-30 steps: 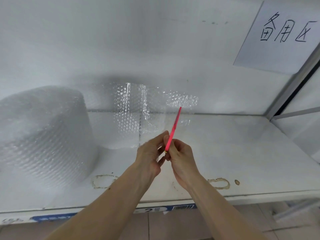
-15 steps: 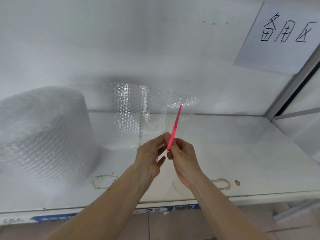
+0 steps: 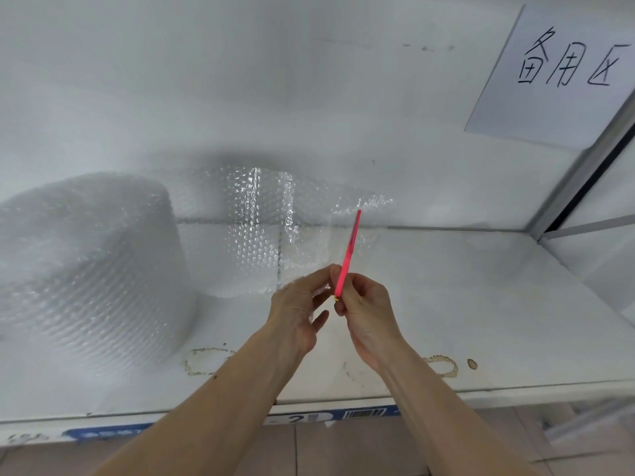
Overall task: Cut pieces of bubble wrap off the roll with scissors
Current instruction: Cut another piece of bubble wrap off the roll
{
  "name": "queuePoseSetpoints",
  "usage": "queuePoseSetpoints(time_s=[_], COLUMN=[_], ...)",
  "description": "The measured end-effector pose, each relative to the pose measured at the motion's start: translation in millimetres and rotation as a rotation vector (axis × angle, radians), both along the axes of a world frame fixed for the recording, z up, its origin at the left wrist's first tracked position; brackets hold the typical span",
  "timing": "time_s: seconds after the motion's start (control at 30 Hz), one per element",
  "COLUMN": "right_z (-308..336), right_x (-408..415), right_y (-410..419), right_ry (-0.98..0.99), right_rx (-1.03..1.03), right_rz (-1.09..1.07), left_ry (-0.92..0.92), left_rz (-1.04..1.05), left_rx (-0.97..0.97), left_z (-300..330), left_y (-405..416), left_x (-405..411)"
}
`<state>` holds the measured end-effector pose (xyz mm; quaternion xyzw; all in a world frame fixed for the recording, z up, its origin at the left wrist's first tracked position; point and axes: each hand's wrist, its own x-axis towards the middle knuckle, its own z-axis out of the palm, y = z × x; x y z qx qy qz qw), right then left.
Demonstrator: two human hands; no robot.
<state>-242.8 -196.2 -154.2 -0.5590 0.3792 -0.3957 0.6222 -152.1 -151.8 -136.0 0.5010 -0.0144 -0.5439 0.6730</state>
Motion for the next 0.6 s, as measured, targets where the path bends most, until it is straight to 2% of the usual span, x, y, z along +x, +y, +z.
queuePoseSetpoints(time_s=[0.6], right_z=[5.3], right_x=[-1.3], right_y=[-2.8], right_ry=[-0.021], right_rx=[0.023], right_rz=[-0.004], left_ry=[-0.018], left_rz=[-0.011], left_rx=[0.01], left_z=[1.4], left_y=[3.1], left_x=[0.6])
